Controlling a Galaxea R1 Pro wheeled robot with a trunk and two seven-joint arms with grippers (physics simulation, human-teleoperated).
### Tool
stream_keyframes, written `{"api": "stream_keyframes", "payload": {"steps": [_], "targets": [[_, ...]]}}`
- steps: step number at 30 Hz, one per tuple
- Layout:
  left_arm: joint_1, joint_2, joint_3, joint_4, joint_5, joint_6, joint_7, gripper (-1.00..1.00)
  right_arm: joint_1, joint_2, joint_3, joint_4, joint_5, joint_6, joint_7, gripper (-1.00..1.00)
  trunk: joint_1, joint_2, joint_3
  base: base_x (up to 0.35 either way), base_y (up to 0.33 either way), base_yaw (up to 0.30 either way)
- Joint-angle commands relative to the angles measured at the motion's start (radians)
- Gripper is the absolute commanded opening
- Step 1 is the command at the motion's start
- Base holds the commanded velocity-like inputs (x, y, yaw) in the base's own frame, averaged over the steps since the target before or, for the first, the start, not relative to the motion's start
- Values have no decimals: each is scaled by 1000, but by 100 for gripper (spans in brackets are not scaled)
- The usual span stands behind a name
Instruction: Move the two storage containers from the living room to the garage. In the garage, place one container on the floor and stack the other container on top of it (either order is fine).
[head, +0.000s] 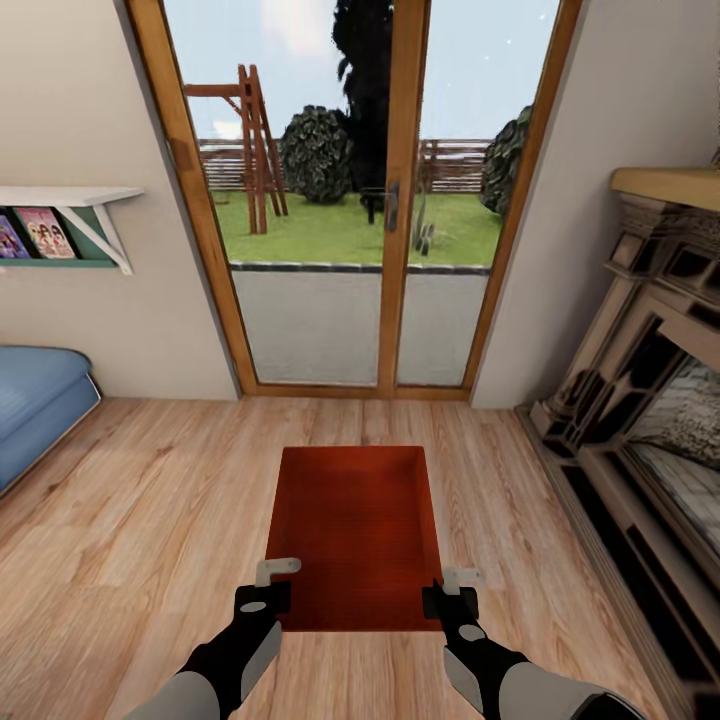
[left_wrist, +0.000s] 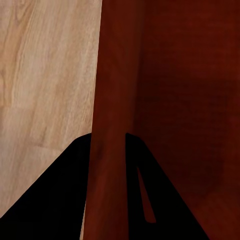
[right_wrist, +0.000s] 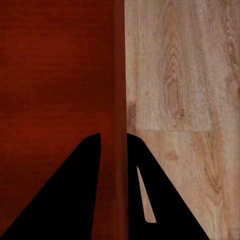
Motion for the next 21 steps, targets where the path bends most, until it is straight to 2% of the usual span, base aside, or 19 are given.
{"api": "stream_keyframes", "payload": {"steps": [1, 21], "targets": [[-1, 0, 8, -13, -11, 5, 11, -100, 0, 0, -20, 2, -14, -1, 1, -100, 0, -1, 1, 0, 0, 0], [-1, 0, 8, -13, -11, 5, 11, -100, 0, 0, -20, 2, -14, -1, 1, -100, 0, -1, 33, 0, 0, 0]]}}
